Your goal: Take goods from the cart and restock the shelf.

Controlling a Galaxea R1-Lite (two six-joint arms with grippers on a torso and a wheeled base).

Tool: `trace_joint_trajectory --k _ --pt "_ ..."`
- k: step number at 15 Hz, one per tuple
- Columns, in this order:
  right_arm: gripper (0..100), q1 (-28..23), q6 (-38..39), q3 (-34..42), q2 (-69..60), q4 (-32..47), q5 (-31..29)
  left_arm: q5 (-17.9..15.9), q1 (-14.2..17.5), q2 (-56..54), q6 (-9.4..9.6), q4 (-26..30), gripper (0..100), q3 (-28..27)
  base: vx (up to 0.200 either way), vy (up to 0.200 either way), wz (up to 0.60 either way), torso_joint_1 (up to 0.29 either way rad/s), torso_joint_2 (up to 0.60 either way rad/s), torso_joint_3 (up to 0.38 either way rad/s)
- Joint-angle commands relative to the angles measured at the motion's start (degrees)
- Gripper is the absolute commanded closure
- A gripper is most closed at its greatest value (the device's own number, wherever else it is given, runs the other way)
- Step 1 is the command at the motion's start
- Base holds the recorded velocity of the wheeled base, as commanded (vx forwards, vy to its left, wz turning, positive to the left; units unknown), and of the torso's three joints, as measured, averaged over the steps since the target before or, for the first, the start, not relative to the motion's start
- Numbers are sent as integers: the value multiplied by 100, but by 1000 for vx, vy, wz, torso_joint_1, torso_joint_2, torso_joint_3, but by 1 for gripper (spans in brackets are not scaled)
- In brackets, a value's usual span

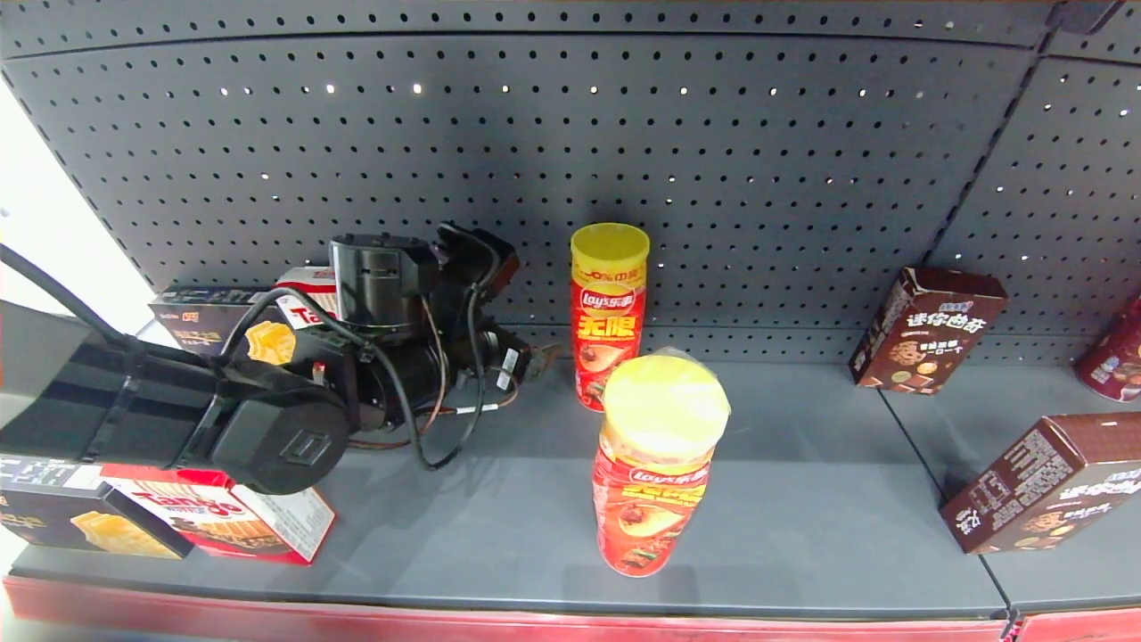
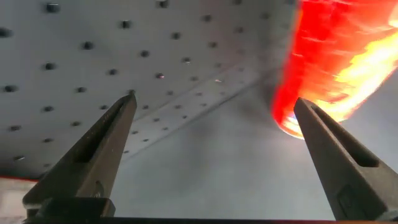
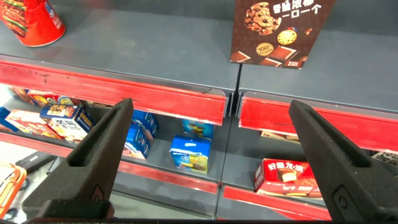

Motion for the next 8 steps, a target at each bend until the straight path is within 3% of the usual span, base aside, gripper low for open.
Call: trace_joint_trajectory --k 1,8 --pt "0 2 4 0 9 -2 -2 103 -15 240 6 -117 0 -34 0 0 0 0 0 0" --pt "0 2 4 0 9 -2 -2 129 -15 539 -20 -99 0 -333 0 0 0 0 0 0"
